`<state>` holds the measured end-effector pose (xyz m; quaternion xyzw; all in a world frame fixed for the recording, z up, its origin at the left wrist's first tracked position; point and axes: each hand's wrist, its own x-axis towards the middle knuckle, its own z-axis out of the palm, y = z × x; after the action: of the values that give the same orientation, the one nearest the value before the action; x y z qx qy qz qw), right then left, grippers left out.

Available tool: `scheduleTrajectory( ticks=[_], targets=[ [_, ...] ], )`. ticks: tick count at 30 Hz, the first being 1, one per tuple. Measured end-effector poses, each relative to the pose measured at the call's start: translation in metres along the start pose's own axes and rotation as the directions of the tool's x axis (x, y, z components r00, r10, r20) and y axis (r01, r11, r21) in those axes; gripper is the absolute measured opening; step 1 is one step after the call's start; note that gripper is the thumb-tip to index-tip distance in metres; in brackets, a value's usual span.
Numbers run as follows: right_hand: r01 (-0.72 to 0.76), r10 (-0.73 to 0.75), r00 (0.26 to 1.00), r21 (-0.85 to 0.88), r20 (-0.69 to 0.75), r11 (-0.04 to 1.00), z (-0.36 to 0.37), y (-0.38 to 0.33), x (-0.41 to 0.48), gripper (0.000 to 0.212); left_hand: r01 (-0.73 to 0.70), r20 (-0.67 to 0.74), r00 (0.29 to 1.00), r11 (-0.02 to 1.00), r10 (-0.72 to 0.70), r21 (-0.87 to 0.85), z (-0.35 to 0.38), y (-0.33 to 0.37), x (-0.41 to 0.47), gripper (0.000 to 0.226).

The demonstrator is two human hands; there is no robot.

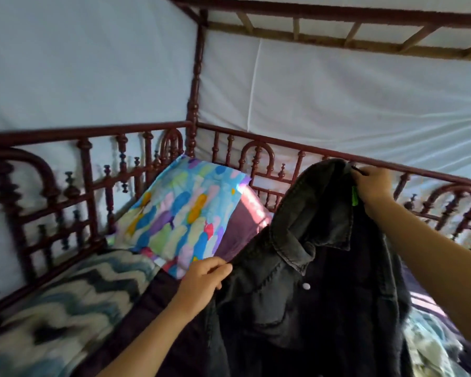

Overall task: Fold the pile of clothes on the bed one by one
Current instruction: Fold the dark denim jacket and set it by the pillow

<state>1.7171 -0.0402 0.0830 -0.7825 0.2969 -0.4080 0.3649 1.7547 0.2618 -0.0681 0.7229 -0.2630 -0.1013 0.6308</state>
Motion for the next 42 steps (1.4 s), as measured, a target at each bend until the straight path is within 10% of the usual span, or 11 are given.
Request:
scheduleTrajectory(
  ticks=[9,12,16,23,29,42],
  targets=[
    [0.25,-0.183,0.925,-0.168,0.333,0.954,0.215,-0.122,-0.014,0.029,-0.06,-0.616,0.784,0.979,-0.076,-0.197,-0.142,0.009,-0.01,0.029],
    [0.441,-0.202,0.81,-0.344,0.551,0.829,0.276,-0.118,-0.066,0.045,0.183,-0.75,0.642,0.982,-0.159,-0.052,-0.188,-0.051,-0.015,0.018],
    [0.572,-0.122,0.61,-0.328,0.783,0.752,0.314,-0.054,-0.153,0.053,0.765,-0.561,0.609,0.602,-0.56,0.229,-0.211,-0.178,-0.05,0.065],
    [0.272,0.459,0.458,-0.611,0.761,0.743,0.262,0.129,-0.243,0.051,0.749,-0.306,0.535,0.274,-0.787,0.604,-0.132,-0.241,-0.077,0.066],
    [0.024,0.664,0.512,-0.782,0.545,0.623,0.188,0.202,-0.26,0.046,0.499,-0.218,0.726,0.281,-0.652,0.82,-0.093,-0.234,-0.049,0.054],
    [-0.136,0.716,0.595,-0.832,0.365,0.537,0.111,0.262,-0.242,0.043,0.168,0.133,0.801,0.432,-0.584,0.886,-0.008,-0.243,0.021,0.051]
  ],
)
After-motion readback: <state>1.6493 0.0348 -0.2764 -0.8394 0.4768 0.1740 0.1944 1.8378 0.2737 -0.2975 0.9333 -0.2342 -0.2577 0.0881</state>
